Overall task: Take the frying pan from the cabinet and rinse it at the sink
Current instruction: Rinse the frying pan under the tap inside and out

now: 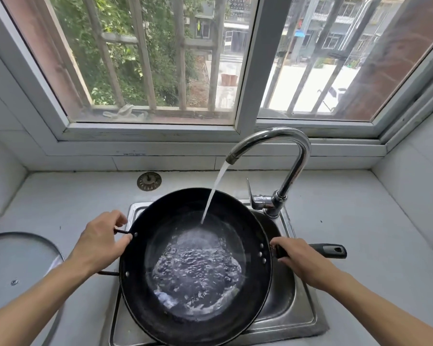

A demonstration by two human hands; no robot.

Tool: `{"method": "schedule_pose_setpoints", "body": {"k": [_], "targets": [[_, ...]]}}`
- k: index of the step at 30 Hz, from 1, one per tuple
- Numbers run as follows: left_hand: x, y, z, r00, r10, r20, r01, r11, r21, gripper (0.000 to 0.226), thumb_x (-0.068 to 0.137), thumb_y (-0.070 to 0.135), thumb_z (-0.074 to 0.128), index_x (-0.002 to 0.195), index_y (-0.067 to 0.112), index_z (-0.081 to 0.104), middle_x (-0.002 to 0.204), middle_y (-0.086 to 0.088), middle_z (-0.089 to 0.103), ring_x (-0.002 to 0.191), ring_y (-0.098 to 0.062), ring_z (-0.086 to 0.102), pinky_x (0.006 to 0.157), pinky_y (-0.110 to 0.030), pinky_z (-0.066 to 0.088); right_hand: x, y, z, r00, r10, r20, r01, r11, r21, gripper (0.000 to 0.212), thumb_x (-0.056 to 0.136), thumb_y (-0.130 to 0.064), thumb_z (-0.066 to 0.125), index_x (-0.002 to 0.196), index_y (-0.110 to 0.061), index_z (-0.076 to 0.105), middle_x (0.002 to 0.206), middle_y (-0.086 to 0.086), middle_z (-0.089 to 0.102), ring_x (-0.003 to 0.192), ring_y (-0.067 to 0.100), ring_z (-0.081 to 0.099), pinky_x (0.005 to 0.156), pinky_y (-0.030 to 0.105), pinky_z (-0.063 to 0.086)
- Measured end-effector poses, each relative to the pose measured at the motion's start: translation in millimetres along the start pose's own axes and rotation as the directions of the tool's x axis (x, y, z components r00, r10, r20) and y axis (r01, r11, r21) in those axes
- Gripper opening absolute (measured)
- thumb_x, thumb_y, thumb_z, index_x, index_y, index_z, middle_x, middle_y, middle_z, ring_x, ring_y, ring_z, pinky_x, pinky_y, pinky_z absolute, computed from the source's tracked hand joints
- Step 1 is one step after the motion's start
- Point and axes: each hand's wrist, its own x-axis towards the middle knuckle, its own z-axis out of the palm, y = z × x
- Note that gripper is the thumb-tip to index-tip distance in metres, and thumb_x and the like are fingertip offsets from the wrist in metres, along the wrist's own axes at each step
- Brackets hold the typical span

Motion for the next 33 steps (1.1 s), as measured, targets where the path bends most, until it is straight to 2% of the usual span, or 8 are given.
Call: {"method": "schedule_pose_setpoints", "body": {"k": [2,8,14,16,20,24,28,33], "targets": [[-3,1,-1,1.0,0.025,0.012,-0.026,0.999,0.025,0.028,0.074,0.016,0.08,0.093,0.021,0.059,0.088,0.004,0.061,0.079,-0.018,0.059,0.074,-0.036,0.047,0,2,5,1.0,-0.008,-0.023,0.007,1.0,-0.014,0.037,0.088,-0.02,0.061,0.117,-0.037,0.047,0.107,-0.01,0.058,0.099,0.015,0.05,0.089,0.032,0.04],[-14,1,-3,0.988,0.149,0.039,-0.153,0.98,0.125,0.028,0.078,0.023,0.08,0.099,0.021,0.061,0.093,0.005,0.061,0.089,-0.022,0.056,0.08,-0.037,0.047,0,2,13,0.998,-0.027,-0.062,0.022,0.997,-0.079,0.036,0.088,-0.019,0.062,0.121,-0.027,0.051,0.112,-0.006,0.059,0.105,0.018,0.051,0.092,0.032,0.038],[-22,3,-5,0.984,0.169,0.053,-0.175,0.973,0.153,0.032,0.082,0.031,0.076,0.109,0.021,0.062,0.104,0.004,0.063,0.1,-0.023,0.055,0.088,-0.041,0.048,1,4,20,0.998,-0.016,-0.065,0.01,0.995,-0.098,0.047,0.086,-0.023,0.062,0.13,-0.026,0.046,0.124,-0.007,0.055,0.115,0.017,0.047,0.098,0.032,0.037],[-25,4,-6,0.984,0.175,0.036,-0.179,0.969,0.168,0.032,0.085,0.04,0.069,0.109,0.02,0.061,0.106,0.003,0.063,0.101,-0.024,0.055,0.088,-0.042,0.049,1,4,21,0.997,-0.002,-0.072,-0.004,0.996,-0.089,0.05,0.086,-0.027,0.062,0.132,-0.028,0.044,0.127,-0.007,0.054,0.117,0.017,0.047,0.1,0.031,0.037],[-29,11,-11,0.981,0.194,0.028,-0.194,0.945,0.262,0.05,0.081,0.054,0.045,0.108,0.017,0.064,0.109,-0.001,0.063,0.102,-0.027,0.054,0.082,-0.044,0.051,2,-6,12,0.987,0.001,-0.161,-0.007,0.999,-0.034,0.05,0.088,-0.029,0.063,0.134,-0.026,0.044,0.129,-0.005,0.051,0.119,0.016,0.046,0.104,0.028,0.036],[-32,18,-16,0.983,0.185,0.015,-0.182,0.94,0.289,0.053,0.08,0.053,0.042,0.108,0.015,0.066,0.11,-0.004,0.064,0.102,-0.028,0.055,0.078,-0.045,0.051,17,-26,-8,0.959,-0.05,-0.28,0.049,0.999,-0.008,0.048,0.089,-0.029,0.063,0.133,-0.023,0.046,0.128,-0.003,0.051,0.12,0.016,0.045,0.103,0.025,0.035],[-36,23,-17,0.988,0.153,0.016,-0.151,0.943,0.295,0.054,0.079,0.052,0.041,0.108,0.014,0.067,0.109,-0.006,0.064,0.101,-0.029,0.055,0.075,-0.046,0.052,46,-41,-23,0.932,-0.059,-0.359,0.062,0.998,-0.002,0.049,0.09,-0.033,0.061,0.136,-0.024,0.045,0.132,-0.001,0.047,0.123,0.016,0.043,0.107,0.033,0.038],[-48,31,-13,0.988,0.152,0.006,-0.148,0.948,0.283,0.054,0.081,0.05,0.042,0.115,0.013,0.063,0.111,-0.005,0.062,0.103,-0.027,0.052,0.077,-0.044,0.052,82,-51,-27,0.954,-0.017,-0.3,-0.015,0.994,-0.104,0.063,0.093,-0.04,0.056,0.149,-0.026,0.03,0.146,0.013,0.034,0.134,0.028,0.033,0.112,0.038,0.03]]}}
